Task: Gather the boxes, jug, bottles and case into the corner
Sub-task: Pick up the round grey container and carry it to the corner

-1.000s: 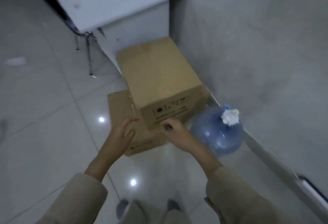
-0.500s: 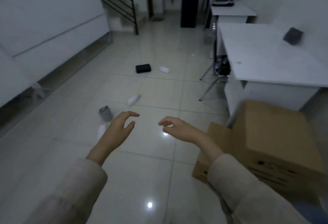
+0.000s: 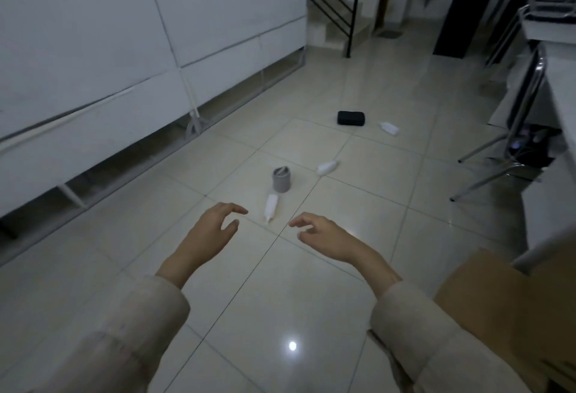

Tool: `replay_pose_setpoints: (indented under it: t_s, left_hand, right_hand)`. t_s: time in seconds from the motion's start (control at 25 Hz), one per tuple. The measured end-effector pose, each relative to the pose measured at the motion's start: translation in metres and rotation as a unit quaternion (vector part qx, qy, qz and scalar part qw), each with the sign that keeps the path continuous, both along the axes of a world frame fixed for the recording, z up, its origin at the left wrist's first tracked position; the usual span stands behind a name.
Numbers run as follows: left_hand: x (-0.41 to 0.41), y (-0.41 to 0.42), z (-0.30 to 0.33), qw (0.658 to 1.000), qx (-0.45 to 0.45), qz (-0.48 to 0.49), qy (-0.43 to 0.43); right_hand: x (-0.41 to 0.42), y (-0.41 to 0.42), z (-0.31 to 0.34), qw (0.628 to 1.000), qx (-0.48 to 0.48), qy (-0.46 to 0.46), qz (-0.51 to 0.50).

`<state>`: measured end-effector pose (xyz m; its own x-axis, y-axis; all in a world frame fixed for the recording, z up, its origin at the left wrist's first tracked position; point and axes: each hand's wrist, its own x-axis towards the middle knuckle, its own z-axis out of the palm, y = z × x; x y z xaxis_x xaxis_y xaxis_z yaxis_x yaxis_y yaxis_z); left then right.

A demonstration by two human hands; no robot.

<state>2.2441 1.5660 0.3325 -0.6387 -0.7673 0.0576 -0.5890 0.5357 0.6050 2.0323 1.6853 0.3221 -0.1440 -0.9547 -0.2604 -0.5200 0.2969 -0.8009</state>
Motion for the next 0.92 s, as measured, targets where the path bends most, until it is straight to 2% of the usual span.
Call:
replay_pose_setpoints:
  t_s: [0.16,0.32,0.76,0.92]
  left_hand:
    - [0.011,-0.023,-0.005,1.0,0.011,0.018,0.013]
    - [-0.005,-0.05,-0.017,0.999,0.024,0.03,0.024]
    - [-0.123,-0.176,-0.039,0.987,0.06,0.129,0.068]
    - [-0.166,-0.235,-0.044,0.988,0.065,0.128,0.063]
  right_hand:
    - [0.01,-0.028,-0.009,1.0,-0.003,-0.014,0.023]
    - [-0.015,-0.064,-0.017,0.999,0.001,-0.014,0.03]
    - [-0.166,-0.214,-0.013,0.996,0.025,0.005,0.087]
    - [-0.217,-0.279,-0.013,0.997,0.021,0.015,0.077]
